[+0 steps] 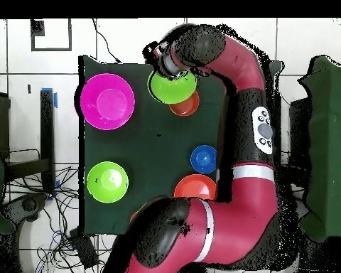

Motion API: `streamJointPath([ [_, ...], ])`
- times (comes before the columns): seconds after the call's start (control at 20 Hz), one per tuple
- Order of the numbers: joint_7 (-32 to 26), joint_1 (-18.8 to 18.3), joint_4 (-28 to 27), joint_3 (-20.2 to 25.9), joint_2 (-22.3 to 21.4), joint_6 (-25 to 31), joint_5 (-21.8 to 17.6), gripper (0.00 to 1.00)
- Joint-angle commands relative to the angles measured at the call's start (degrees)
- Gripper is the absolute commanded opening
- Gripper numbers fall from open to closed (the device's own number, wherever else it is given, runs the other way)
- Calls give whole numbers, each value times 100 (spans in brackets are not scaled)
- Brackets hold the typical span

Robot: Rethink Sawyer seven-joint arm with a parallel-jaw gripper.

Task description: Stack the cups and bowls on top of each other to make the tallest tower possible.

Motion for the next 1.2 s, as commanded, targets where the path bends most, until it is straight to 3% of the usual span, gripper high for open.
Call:
streamJointPath([
  [0.05, -329, -180, 1408, 128, -289, -383, -75, 0],
  [0.45, -835, -821, 2948, 488, -921, -922, 69, 0],
  [0.75, -1120, -1254, 3442, 693, -1348, -887, -28, 0],
  [0.95, -1185, -1456, 3318, 668, -1377, -724, -261, 0],
  [1.2, -962, -1372, 2264, 586, -923, -168, -441, 0],
])
